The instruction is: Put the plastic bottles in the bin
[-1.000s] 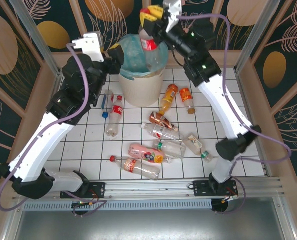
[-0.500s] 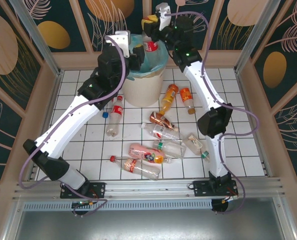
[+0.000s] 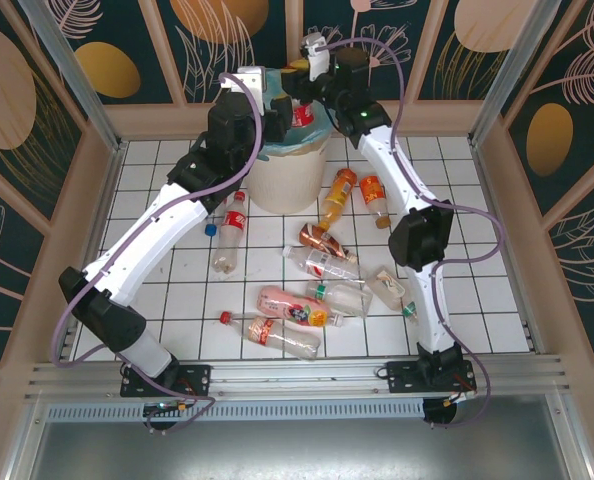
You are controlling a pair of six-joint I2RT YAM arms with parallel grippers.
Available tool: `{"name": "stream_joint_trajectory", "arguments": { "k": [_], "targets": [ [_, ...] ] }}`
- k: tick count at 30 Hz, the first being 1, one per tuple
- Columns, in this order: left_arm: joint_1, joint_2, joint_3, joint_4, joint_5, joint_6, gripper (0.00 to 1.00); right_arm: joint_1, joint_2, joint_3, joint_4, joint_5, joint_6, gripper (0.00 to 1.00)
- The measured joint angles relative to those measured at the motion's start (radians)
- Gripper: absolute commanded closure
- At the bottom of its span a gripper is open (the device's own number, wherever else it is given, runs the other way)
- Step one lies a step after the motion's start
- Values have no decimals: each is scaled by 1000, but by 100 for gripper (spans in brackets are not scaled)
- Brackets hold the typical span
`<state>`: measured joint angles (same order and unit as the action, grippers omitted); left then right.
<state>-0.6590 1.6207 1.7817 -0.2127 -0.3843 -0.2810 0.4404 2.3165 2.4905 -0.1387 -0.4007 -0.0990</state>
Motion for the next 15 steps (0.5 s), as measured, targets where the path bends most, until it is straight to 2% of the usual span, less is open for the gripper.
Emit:
{"name": "stream_joint_trajectory", "arguments": {
  "k": [4,15],
  "targets": [
    [5,0,0,0,8,-1,39,8,0,0,0,7,-4,57],
    [20,0,0,0,11,-2,39,16,0,0,0,10,-7,58]
  ]
}}
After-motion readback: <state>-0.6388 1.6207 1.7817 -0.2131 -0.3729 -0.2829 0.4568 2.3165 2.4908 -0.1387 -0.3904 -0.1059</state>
